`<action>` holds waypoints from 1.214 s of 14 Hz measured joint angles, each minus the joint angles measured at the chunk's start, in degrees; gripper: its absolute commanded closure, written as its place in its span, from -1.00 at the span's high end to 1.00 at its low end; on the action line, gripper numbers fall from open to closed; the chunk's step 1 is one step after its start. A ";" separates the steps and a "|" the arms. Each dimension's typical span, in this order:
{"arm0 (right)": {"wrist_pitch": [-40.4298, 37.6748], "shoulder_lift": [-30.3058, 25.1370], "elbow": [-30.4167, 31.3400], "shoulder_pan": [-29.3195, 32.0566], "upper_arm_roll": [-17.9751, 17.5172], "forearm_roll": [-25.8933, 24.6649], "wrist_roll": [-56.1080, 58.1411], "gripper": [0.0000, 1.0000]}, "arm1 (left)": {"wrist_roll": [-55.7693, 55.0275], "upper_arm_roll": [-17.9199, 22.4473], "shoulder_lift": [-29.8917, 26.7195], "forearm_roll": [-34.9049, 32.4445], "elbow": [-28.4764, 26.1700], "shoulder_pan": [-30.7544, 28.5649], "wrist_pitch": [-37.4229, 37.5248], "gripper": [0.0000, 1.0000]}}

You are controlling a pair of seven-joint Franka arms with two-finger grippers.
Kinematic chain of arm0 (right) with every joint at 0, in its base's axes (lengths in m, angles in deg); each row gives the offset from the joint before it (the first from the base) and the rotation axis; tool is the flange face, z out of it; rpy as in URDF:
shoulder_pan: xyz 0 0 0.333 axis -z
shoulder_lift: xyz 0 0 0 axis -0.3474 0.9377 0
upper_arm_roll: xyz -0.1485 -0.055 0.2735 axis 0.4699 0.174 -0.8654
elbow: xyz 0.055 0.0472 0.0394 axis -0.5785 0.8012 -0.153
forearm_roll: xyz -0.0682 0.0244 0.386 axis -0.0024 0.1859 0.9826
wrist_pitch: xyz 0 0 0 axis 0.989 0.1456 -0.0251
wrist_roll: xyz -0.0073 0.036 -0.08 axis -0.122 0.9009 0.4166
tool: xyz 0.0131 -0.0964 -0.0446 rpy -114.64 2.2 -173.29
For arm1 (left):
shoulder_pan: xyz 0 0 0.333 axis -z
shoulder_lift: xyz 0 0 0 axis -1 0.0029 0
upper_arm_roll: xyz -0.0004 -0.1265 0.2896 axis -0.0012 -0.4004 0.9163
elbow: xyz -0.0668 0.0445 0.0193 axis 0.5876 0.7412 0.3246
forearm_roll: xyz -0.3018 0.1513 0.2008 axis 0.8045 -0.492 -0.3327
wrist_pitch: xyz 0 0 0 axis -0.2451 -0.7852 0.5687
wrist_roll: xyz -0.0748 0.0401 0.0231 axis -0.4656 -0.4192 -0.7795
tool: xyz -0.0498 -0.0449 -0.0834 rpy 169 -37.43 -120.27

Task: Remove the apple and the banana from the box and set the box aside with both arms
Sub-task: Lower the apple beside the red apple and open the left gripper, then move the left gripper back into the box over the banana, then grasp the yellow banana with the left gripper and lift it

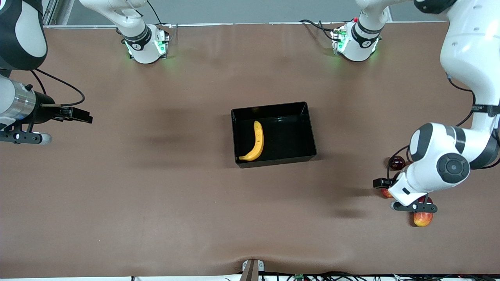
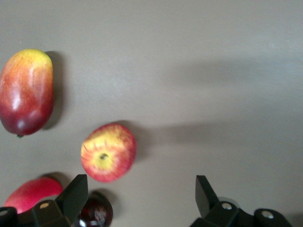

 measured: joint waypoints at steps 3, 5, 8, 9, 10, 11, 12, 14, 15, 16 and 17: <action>0.10 1.91 -3.23 -0.09 -0.09 -0.63 0.02 1.00 | -1.42 -1.46 -1.13 0.45 -1.17 0.08 2.37 1.00; -0.14 2.81 -4.33 -0.13 -0.11 -0.90 0.02 1.00 | -6.72 -4.34 -1.18 0.59 -1.39 0.34 3.07 1.00; -2.31 3.29 -4.44 -0.13 -0.10 -1.13 0.02 1.00 | -18.36 -11.58 -2.34 0.60 -2.13 2.17 6.88 1.00; -2.74 3.49 -4.44 -0.12 -0.09 -1.15 0.02 1.00 | -21.89 -14.16 -2.92 0.59 -3.14 2.72 7.39 1.00; -3.04 3.71 -4.44 -0.13 -0.10 -1.15 0.02 1.00 | -24.57 -16.70 -3.45 0.58 -4.53 3.32 7.50 1.00; -3.49 3.90 -4.44 -0.16 -0.12 -1.15 0.00 1.00 | -26.39 -18.82 -3.80 0.41 -6.06 4.52 7.47 1.00; -4.08 3.97 -4.43 -0.17 -0.14 -1.15 -0.01 1.00 | -28.11 -19.86 -3.97 0.18 -7.20 6.48 7.31 1.00; -5.52 3.97 -4.46 -0.25 -0.17 -1.16 -0.01 1.00 | -32.99 -20.09 -3.82 -0.05 -8.70 12.01 5.31 1.00; -6.05 3.97 -4.49 -0.35 -0.19 -1.15 -0.01 1.00 | -35.87 -19.98 -3.42 -0.81 -9.30 14.69 3.42 1.00; -6.07 3.97 -4.53 -0.46 -0.19 -1.15 -0.02 1.00 | -39.24 -19.76 -2.66 -2.78 -9.80 17.28 1.48 1.00; -6.05 3.97 -4.56 -0.57 -0.20 -1.14 -0.02 1.00 | -42.95 -19.43 -1.55 -5.50 -10.09 19.61 -0.27 1.00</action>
